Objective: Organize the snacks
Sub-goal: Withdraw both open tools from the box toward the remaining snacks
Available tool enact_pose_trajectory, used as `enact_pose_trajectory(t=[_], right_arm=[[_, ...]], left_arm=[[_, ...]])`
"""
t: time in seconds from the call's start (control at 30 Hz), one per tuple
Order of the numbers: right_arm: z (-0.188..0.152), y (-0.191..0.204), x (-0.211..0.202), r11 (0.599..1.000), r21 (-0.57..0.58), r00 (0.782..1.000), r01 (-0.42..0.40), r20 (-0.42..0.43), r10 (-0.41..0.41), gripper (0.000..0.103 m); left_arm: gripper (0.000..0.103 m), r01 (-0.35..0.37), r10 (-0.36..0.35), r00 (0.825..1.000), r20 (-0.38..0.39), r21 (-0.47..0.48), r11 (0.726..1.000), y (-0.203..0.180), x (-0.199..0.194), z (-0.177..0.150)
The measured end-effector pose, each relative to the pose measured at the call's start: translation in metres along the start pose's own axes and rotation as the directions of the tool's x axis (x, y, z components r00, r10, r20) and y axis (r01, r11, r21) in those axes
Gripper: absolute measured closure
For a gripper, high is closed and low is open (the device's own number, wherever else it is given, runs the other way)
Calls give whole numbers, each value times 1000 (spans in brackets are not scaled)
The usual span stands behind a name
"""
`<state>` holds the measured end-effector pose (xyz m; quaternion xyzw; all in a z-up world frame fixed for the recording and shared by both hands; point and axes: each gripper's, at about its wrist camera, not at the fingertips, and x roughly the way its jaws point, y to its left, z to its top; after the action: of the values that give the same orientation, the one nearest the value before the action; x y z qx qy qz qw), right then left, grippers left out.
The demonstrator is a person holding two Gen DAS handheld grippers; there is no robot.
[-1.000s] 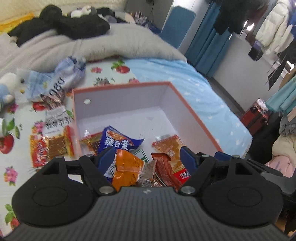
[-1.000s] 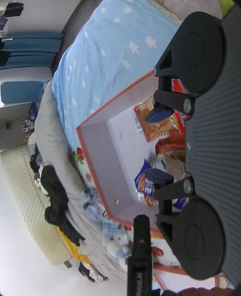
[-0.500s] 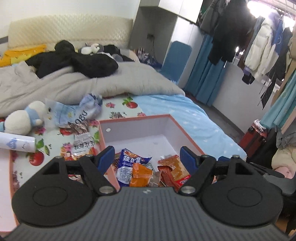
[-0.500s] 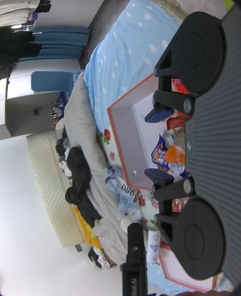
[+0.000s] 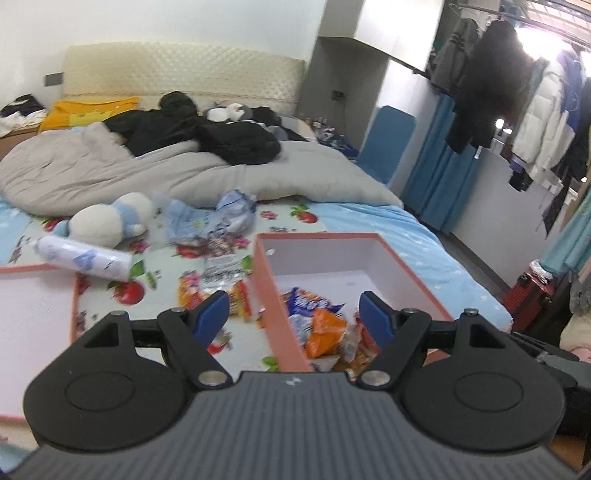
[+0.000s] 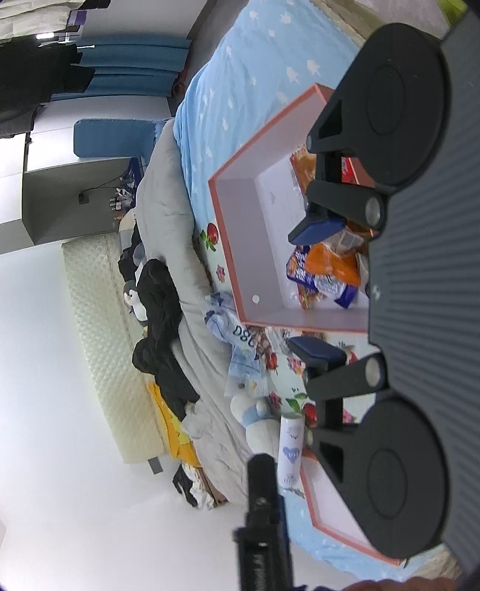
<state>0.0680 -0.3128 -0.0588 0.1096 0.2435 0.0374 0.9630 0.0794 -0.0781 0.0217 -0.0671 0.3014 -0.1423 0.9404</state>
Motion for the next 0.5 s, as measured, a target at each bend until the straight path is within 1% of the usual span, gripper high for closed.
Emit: enact_pose_trajectory(t=[0.13,0.3,0.5], right_arm=[[-15,14,-5,999,-2,999,-34,-5,34,46],[-37,36,-11,996,-18,996,-84,-20,84,46],[-65,57,-18,992,-20,992,-122,-22,122,46]], left_arm=[[22,-39,39,999,3,-32,999,21,-18,-18],[22,-71,71,997,-2,-73,995,42,-34,-41],[22,-103,99,994,-38,-96,990,58,-40,-71]])
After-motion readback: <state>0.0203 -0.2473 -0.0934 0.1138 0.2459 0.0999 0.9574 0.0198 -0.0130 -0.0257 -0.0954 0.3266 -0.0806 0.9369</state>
